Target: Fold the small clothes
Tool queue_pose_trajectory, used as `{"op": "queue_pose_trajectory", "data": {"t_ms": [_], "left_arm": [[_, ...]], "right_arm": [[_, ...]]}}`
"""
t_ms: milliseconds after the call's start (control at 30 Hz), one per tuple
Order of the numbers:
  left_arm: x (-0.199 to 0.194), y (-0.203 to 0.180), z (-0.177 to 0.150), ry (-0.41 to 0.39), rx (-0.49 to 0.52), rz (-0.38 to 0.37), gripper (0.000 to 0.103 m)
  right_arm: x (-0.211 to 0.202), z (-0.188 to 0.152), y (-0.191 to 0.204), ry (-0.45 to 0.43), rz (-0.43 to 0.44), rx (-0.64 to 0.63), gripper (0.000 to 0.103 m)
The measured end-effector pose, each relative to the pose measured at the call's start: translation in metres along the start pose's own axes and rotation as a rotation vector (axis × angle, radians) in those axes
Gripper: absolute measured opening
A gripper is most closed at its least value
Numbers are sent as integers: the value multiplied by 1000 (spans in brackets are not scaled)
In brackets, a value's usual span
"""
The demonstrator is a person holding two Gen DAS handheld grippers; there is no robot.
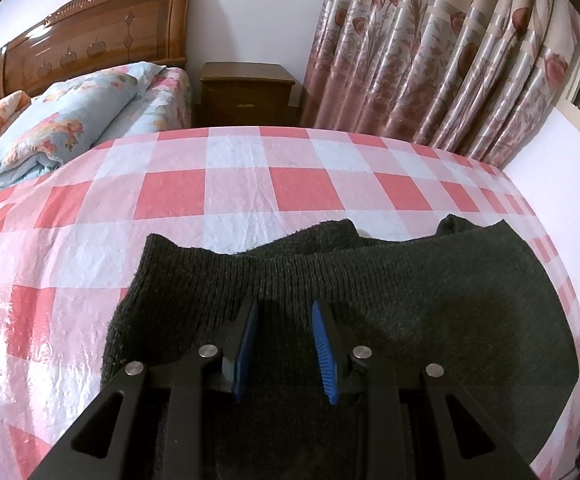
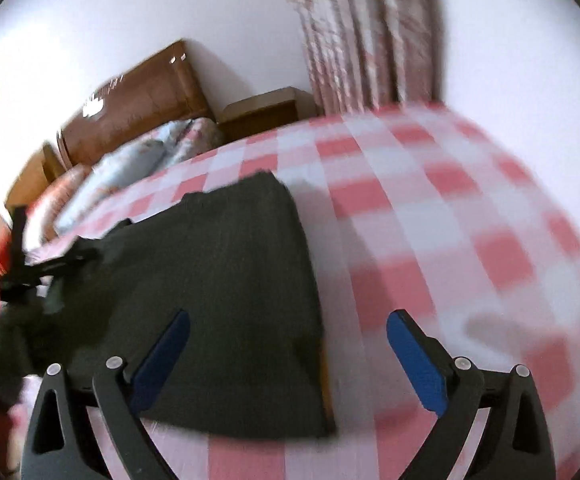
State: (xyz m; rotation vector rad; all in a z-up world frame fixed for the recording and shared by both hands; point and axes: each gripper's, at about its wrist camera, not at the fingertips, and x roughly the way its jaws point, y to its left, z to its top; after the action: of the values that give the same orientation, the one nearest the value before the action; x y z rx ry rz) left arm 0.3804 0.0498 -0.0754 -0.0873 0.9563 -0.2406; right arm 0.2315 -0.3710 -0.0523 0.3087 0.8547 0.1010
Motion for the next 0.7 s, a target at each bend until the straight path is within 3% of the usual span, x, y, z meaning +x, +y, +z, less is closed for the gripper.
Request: {"op": "queue_pose_trajectory", "data": {"t_ms": [133, 233, 433, 533, 700], "left_arm": [[0, 1, 0, -2, -8, -8, 28], [0, 2, 0, -2, -9, -9, 28], [0, 2, 0, -6, -11, -12, 28], [-1, 4, -1, -11, -21, -8, 28], [-2, 7, -1, -21, -54, 31, 28]], "right_arm": [[-16, -48, -28, 37, 173, 218, 103], [-11, -69, -23, 61, 268, 276, 103], [19, -58, -1, 14, 354, 293, 103], [36, -43, 10, -35, 354, 333, 103], [63, -17, 28, -40, 286, 395, 103]]}}
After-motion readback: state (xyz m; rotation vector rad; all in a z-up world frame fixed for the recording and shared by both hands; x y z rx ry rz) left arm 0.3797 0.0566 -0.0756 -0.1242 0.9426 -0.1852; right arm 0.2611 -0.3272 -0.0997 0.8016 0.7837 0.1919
